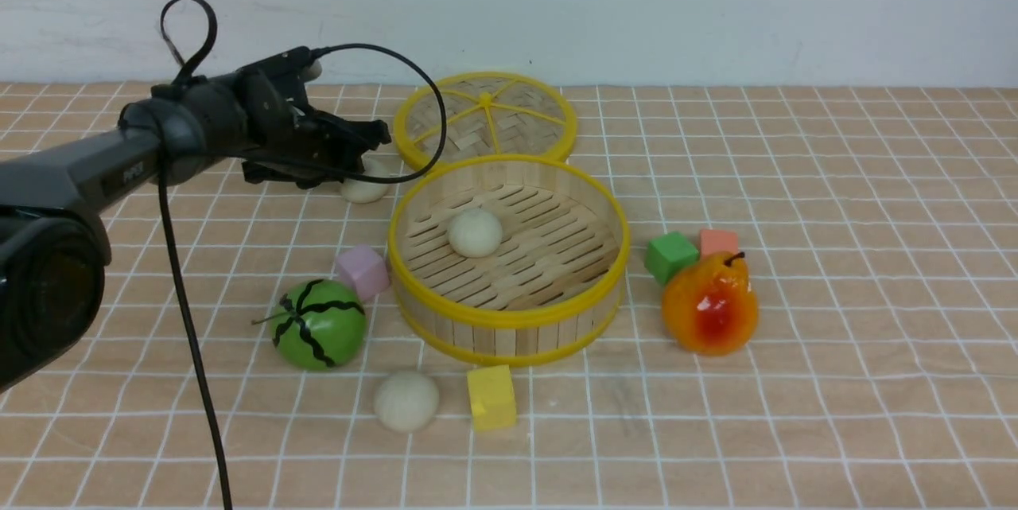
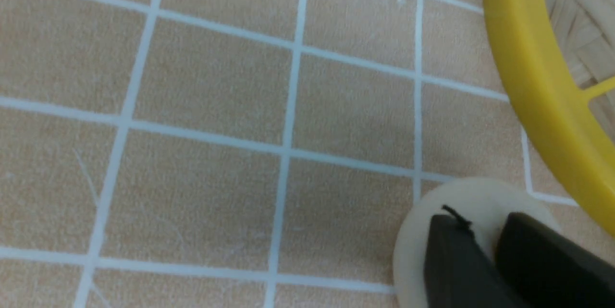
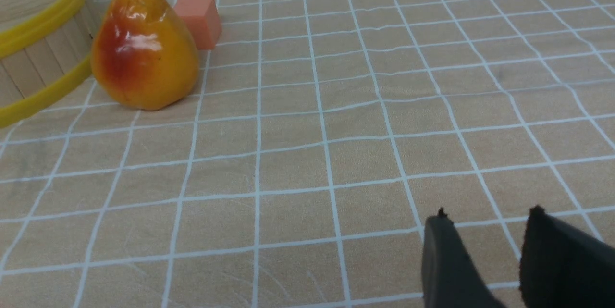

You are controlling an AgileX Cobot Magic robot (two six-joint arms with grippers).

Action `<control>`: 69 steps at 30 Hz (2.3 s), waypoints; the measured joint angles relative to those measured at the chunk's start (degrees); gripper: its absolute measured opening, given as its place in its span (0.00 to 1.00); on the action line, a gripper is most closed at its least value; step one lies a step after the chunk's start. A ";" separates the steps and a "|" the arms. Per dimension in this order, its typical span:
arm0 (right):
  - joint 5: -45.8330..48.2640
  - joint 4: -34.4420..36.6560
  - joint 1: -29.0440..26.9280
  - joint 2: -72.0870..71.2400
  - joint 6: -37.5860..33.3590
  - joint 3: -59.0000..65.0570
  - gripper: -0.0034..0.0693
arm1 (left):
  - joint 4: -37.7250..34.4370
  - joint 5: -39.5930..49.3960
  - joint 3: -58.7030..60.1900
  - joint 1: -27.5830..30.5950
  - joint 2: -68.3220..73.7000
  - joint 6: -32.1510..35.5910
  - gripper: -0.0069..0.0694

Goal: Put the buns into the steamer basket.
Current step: Use the left arm to grab a steamed stuffed bun, then use the left arm to put the steamed stuffed bun into the steamer, then use the left arm to grab a steamed stuffed bun

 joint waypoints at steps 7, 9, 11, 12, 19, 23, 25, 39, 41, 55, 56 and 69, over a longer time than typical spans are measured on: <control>0.00 0.00 0.00 0.00 0.00 0.00 0.38 | -0.06 2.60 0.00 0.11 -1.80 0.00 0.07; 0.00 0.00 0.00 0.00 0.00 0.00 0.38 | -0.06 3.97 0.00 0.11 -3.40 0.03 0.07; 0.00 0.00 0.00 0.00 0.00 0.00 0.38 | -0.10 5.50 0.05 0.03 -5.54 0.07 0.07; 0.00 0.00 0.00 0.00 0.00 0.00 0.38 | -0.20 6.24 0.05 -0.10 -6.92 0.28 0.07; 0.00 0.00 0.00 0.00 0.00 0.00 0.38 | -5.99 13.48 0.05 -4.14 -13.36 3.55 0.07; 0.00 0.00 0.00 0.00 0.00 0.00 0.38 | -11.37 16.85 0.05 -10.17 -13.03 7.55 0.07; 0.00 0.00 0.00 0.00 0.00 0.00 0.38 | -12.15 16.70 0.05 -12.35 -12.18 7.94 0.07; 0.00 0.00 0.00 0.00 0.00 0.00 0.38 | -12.33 10.26 0.00 -17.25 -4.48 7.55 0.25; 0.00 0.00 0.00 0.00 0.00 0.00 0.38 | -12.18 11.79 0.00 -17.25 -4.86 7.55 0.34; 0.00 0.00 0.00 0.00 0.00 0.00 0.38 | 3.26 35.10 0.12 -16.96 -22.20 7.55 0.76; 0.00 0.00 0.00 0.00 0.00 0.00 0.38 | 3.93 36.85 0.93 -17.01 -25.31 7.55 0.77; 0.00 0.00 0.00 0.00 0.00 0.00 0.38 | 5.21 34.13 33.89 -17.01 -51.62 4.48 0.76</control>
